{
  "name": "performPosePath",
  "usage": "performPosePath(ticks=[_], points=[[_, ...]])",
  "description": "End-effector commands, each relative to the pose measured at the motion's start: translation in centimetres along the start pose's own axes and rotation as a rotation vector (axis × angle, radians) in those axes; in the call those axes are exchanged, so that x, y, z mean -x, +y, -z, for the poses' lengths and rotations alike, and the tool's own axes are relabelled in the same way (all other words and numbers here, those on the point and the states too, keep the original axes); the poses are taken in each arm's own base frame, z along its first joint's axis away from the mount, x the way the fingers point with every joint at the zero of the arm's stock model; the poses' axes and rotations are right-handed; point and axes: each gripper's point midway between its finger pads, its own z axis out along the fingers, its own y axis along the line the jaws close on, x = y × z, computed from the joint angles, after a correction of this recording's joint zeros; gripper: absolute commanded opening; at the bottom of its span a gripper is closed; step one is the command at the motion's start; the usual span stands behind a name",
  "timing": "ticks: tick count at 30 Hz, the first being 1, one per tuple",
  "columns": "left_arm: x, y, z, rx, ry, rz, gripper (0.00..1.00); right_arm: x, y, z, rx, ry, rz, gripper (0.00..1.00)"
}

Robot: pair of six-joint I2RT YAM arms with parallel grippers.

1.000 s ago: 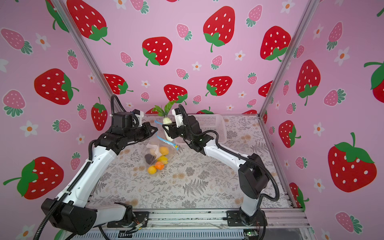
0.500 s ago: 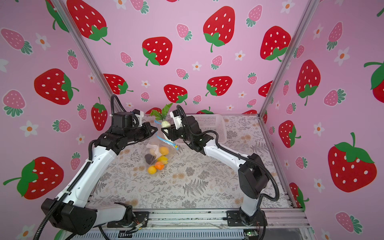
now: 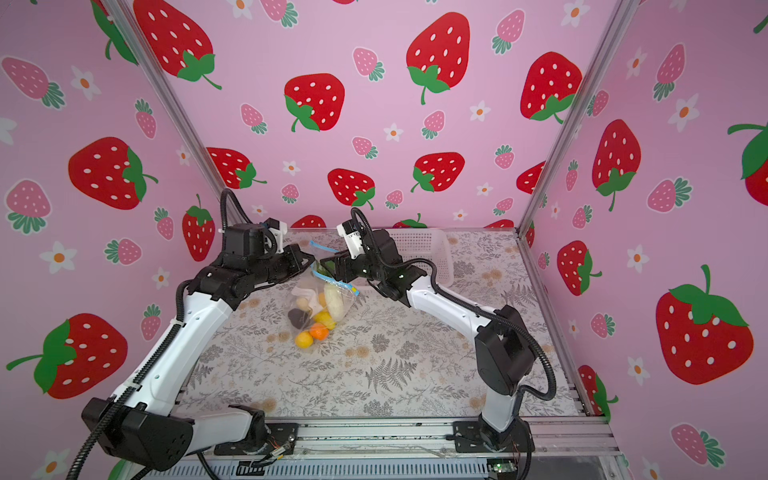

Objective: Place the food in the zip-top bag and seal the zipper
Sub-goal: 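Lower the radish into the bag held open by the left gripper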

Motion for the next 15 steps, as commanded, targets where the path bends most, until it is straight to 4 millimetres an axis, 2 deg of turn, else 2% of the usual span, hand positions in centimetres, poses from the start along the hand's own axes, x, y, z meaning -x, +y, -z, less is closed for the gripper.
performPosePath(ticks=[1,5,10,15], points=[[1.3,-1.2,1.5,-0.023,-0.051,-0.023,0.0,1.7,0.5,0.4,0.015,-0.025,0.022,0.61],[1.3,-1.2,1.6,-0.024,-0.05,-0.024,0.0,2.7,0.3,1.5,0.0,-0.029,0.06,0.61],[1.1,-1.2,1.7,-0.023,-0.049,-0.03,0.0,2.6,-2.6,2.9,-0.123,0.045,0.059,0.61],[1.1,-1.3,2.0,-0.026,-0.055,-0.032,0.0,0.0,-6.1,3.3,-0.215,0.213,-0.114,0.59]])
